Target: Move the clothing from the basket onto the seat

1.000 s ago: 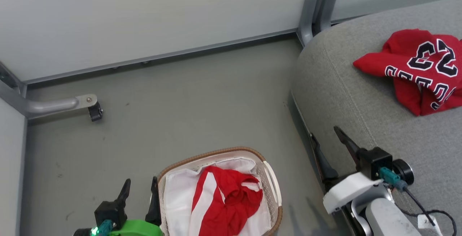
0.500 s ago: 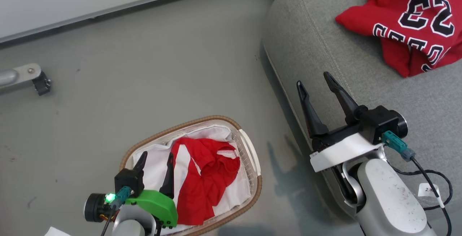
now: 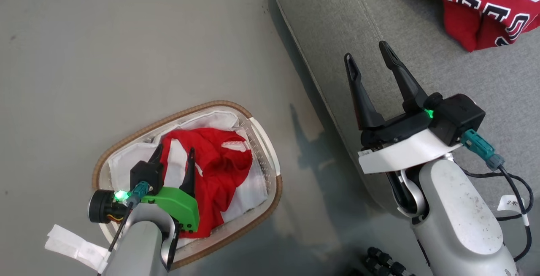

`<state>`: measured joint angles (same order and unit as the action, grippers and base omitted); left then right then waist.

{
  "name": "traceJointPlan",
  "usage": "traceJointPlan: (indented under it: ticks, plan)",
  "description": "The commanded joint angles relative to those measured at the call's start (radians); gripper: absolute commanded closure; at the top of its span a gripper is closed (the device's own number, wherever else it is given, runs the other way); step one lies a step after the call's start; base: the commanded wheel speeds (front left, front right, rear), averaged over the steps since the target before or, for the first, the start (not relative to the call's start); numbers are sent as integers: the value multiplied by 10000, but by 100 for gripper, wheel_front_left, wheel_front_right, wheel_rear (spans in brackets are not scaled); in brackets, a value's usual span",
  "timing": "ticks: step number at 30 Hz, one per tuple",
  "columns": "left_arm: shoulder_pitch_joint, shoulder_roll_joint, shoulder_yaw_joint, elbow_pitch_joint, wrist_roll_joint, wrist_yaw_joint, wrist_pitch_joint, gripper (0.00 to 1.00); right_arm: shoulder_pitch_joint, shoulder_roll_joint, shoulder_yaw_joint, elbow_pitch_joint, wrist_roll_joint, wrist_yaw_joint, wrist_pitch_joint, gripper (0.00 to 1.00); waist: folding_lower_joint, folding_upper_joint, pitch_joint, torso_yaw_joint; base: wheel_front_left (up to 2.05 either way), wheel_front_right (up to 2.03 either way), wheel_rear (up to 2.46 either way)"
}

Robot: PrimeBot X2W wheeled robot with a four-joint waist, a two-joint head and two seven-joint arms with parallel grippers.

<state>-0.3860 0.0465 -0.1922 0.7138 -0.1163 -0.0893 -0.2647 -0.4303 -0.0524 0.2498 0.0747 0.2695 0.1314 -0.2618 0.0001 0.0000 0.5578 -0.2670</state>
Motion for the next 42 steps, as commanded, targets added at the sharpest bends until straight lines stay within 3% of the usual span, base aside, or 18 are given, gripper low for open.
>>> traceJointPlan:
  ticks: [1, 16, 28, 42]
  plan:
    - [-258, 91, 74, 81, 89, -70, 6, 0, -180, 9, 12, -99, 84, -14, -47, 0, -1, 0, 837, -419, 0, 0, 0]
    - [-1498, 252, -131, 1483, 785, -102, 6, 0, -838, 8, -325, -533, 129, -14, -47, 0, -1, 0, 2486, -423, 0, 0, 0]
    - [-2706, 237, -470, 3516, 1054, 384, 6, 0, -1087, 5, -578, -711, 92, -14, -47, 0, -1, 0, 3410, -467, 0, 0, 0]
    - [-3883, 171, -630, 4505, 937, 887, 6, 0, -1178, 2, -775, -885, -185, -14, -47, 0, -1, 0, 4017, -203, 3, 3, 3]
